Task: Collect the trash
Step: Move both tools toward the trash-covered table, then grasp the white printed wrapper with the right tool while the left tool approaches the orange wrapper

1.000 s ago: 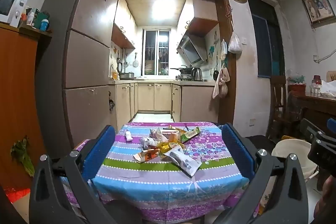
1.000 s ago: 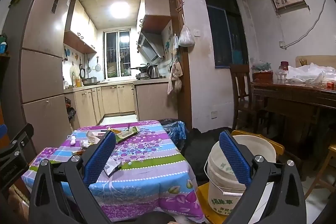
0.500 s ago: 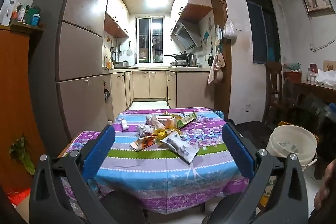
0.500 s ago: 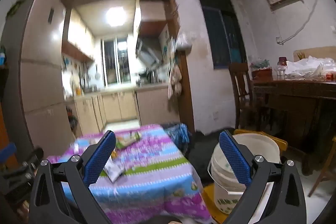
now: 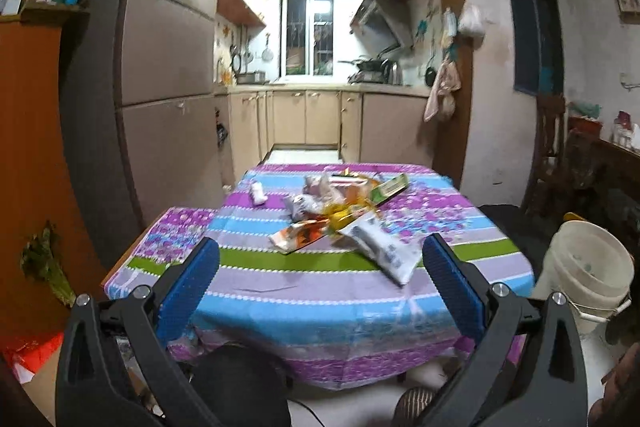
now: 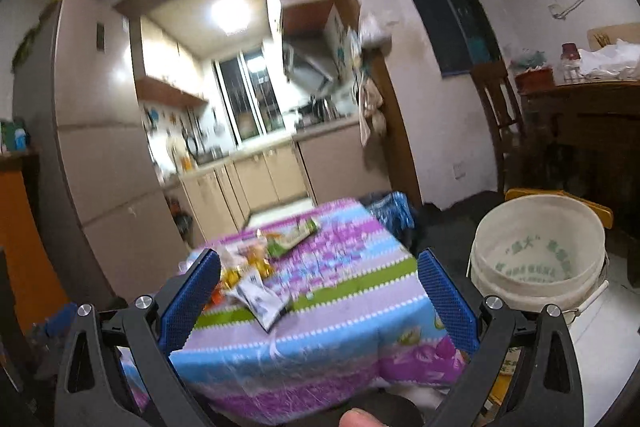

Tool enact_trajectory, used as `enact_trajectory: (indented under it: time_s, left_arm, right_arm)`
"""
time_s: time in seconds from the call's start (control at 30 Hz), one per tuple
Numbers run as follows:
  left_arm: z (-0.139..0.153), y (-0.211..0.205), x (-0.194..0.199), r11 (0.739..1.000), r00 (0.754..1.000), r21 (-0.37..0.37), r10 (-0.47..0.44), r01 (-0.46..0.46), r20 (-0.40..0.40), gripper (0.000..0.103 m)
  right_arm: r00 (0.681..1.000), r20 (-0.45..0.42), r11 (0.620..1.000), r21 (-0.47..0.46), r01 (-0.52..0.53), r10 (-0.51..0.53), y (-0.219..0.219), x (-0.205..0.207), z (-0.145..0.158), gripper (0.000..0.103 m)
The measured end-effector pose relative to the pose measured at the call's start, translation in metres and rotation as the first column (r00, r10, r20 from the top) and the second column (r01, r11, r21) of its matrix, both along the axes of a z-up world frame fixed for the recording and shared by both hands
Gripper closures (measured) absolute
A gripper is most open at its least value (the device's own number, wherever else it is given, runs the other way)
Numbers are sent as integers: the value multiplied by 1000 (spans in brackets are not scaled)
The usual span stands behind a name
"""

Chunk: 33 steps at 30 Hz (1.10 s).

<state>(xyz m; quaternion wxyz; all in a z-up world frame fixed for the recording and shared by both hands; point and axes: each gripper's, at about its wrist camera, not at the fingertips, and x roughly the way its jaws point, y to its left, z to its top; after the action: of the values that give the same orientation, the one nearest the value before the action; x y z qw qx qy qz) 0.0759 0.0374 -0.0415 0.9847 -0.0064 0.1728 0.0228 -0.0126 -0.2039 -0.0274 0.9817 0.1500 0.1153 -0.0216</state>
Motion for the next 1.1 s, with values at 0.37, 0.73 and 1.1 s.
enact_trajectory:
  time_s: [0.37,0.73,1.1]
  left_arm:
    - [-17,22,60,998,993,66,-3,11,-119,5]
    - [-39,43,108,994,976,113,16,9,-218,5]
    - [-57,59,136,992,956,125,23,15,-293,5]
  right_arm:
    - [981,-178,994,-64,-86,73,36,89,-11,5]
    - [958,-264,963,-211,-169,110,73,154,-15,5]
    - [909,-384,938,-227,-262,161,89,209,-36,5]
